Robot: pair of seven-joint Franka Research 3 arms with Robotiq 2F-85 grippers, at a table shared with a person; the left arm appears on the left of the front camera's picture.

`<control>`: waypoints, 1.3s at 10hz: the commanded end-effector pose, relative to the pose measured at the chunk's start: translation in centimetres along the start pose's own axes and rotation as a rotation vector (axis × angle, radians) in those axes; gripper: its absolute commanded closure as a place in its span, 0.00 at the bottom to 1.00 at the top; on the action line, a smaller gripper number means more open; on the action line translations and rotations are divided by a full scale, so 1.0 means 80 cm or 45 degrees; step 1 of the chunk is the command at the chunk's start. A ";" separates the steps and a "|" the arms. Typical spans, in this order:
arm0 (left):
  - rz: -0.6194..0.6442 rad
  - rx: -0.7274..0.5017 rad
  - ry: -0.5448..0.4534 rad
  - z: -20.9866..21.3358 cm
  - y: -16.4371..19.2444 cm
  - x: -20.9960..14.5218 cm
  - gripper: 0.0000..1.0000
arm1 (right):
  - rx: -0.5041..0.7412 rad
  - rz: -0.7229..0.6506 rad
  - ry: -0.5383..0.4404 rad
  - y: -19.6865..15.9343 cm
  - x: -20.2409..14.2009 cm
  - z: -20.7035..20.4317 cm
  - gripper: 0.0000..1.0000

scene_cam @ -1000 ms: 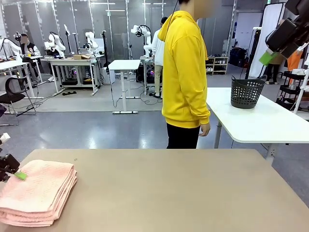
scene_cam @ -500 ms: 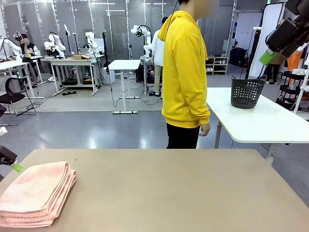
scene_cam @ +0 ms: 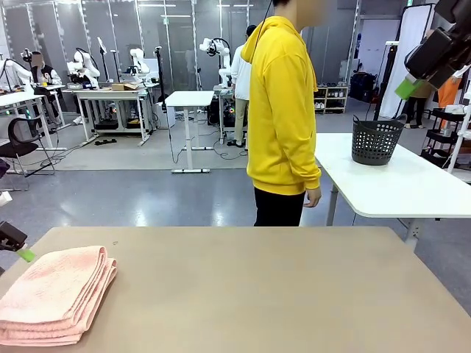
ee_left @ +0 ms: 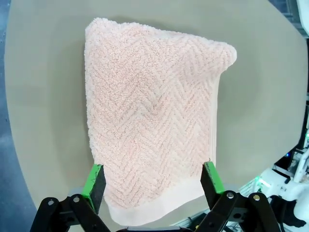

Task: Fold the towel.
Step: Pick up the 100 cm Hotel Towel and place it on the left side of the table.

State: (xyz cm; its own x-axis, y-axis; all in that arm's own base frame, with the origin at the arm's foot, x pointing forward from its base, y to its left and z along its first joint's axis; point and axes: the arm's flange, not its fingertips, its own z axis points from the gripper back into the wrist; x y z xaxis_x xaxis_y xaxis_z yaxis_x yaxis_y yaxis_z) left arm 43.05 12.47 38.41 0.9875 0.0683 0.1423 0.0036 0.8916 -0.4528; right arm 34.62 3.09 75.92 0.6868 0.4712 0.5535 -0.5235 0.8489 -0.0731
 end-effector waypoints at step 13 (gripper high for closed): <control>-0.013 -0.005 0.005 -0.002 0.004 0.005 0.00 | -0.004 0.001 0.011 -0.001 0.000 0.001 0.00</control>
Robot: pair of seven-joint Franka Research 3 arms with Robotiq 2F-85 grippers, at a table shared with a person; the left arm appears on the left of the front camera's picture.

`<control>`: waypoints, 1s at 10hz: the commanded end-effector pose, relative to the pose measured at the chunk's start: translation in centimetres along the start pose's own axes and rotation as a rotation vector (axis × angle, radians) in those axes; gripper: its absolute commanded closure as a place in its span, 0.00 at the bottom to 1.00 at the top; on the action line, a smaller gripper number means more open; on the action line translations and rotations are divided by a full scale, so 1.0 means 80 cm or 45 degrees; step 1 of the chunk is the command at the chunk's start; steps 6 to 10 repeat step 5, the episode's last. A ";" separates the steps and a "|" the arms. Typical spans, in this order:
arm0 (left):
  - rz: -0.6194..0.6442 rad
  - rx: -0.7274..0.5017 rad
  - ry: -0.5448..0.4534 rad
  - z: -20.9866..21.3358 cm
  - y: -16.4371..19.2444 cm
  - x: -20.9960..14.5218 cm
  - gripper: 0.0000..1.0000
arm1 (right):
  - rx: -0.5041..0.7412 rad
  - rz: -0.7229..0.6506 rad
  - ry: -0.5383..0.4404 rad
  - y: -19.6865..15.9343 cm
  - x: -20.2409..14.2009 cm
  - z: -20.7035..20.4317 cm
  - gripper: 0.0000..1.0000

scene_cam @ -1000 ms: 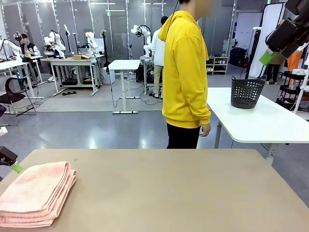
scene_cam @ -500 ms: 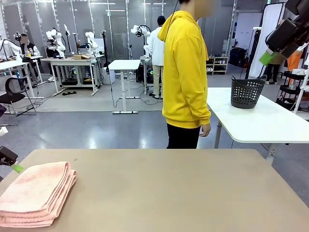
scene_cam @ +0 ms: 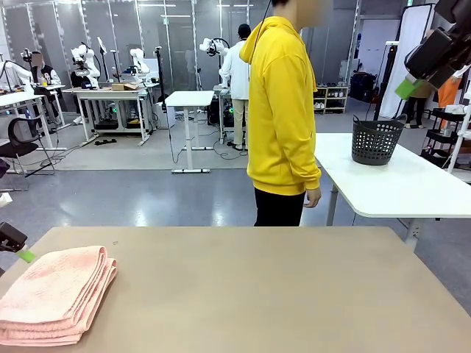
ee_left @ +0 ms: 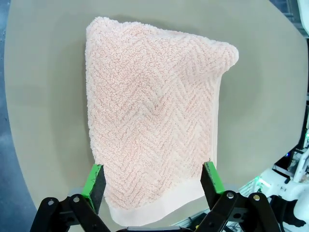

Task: Fold the towel.
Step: Pick up the 100 cm Hotel Towel and place it on the left side of the table.

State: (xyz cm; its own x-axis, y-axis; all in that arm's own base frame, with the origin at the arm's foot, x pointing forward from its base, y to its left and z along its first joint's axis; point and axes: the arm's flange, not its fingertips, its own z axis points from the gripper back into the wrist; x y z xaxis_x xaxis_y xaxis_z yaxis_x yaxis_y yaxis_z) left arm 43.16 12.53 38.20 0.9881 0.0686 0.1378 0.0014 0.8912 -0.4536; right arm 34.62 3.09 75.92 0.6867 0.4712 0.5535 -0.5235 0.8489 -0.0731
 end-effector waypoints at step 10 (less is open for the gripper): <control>-0.016 -0.004 0.000 0.000 0.002 0.004 0.00 | -0.004 0.001 0.011 -0.001 0.000 0.001 0.00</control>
